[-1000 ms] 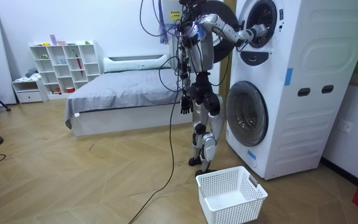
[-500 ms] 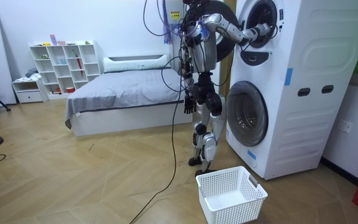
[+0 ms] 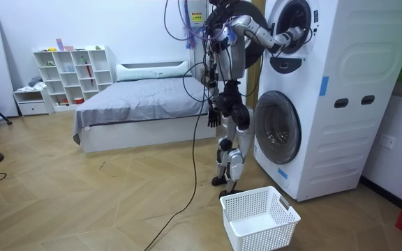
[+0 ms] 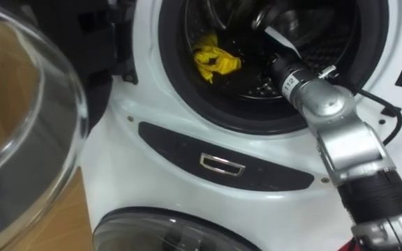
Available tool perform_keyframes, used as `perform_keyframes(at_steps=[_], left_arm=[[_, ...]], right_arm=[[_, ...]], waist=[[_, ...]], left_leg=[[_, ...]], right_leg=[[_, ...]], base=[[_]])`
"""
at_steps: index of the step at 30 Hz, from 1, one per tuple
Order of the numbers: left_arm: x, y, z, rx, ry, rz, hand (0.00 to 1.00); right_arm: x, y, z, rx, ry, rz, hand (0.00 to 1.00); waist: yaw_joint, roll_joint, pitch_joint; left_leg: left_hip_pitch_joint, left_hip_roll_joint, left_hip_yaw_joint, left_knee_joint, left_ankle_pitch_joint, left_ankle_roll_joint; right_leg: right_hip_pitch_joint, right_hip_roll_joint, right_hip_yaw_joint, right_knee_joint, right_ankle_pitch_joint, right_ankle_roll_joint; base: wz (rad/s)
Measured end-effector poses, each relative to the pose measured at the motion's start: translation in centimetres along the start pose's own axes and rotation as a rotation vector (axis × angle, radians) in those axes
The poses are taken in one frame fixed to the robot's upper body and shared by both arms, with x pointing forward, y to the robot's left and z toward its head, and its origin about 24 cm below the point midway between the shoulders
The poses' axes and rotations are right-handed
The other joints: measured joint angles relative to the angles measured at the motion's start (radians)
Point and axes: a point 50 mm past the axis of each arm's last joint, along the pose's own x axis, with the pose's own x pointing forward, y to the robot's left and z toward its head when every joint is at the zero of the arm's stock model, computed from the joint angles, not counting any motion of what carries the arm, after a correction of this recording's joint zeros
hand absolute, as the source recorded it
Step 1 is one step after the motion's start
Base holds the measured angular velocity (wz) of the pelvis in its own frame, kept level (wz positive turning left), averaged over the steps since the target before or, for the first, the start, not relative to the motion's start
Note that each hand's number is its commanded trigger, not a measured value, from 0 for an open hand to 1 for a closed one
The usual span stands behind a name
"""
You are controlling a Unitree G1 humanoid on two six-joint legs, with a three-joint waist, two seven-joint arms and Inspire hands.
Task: Pick clothes from washing machine
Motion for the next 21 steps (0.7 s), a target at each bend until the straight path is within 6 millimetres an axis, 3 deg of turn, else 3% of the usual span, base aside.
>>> perform_keyframes(at_steps=[3, 8, 10, 16, 21], left_arm=[[0.0, 0.0, 0.0, -0.005, -0.018, -0.001, 0.00], [-0.1, -0.4, -0.6, -0.034, -0.033, -0.004, 0.00], [-0.1, -0.4, -0.8, -0.044, -0.046, 0.013, 0.00], [-0.3, -1.4, -2.6, -0.077, -0.024, 0.023, 0.00], [-0.4, -1.7, -3.4, -0.074, -0.006, 0.015, 0.00]], right_arm=[[-0.9, 0.3, 1.3, -0.022, -0.072, -0.013, 1.00], [-4.1, 1.3, 4.2, -0.037, -0.257, -0.026, 1.00], [-5.6, 2.1, 4.8, -0.033, -0.310, -0.016, 1.00], [-9.6, 3.1, 5.2, 0.111, -0.404, 0.027, 1.00], [-10.7, 3.8, 4.6, 0.125, -0.399, 0.062, 1.00]], waist=[[-0.013, 0.015, 0.0002], [-0.048, 0.064, -0.0089], [-0.049, 0.072, -0.0112], [-0.088, 0.081, -0.0064], [-0.112, 0.085, -0.0037]], left_leg=[[-0.005, 0.009, 0.006, 0.007, -0.013, 0.002], [0.003, 0.010, 0.025, -0.001, -0.018, 0.006], [0.014, 0.011, 0.037, -0.015, -0.018, 0.006], [0.031, 0.013, 0.048, -0.028, -0.025, 0.011], [0.033, 0.013, 0.062, -0.025, -0.029, 0.011]], right_leg=[[-0.002, 0.002, 0.002, -0.001, 0.000, 0.000], [0.000, 0.001, 0.011, -0.001, -0.002, 0.005], [0.004, 0.000, 0.025, -0.001, -0.007, 0.012], [0.016, 0.001, 0.025, -0.003, -0.011, 0.018], [0.016, 0.003, 0.051, 0.001, -0.011, 0.018]], base=[[-0.03], [-0.02], [-0.02], [-0.04], [-0.15]])
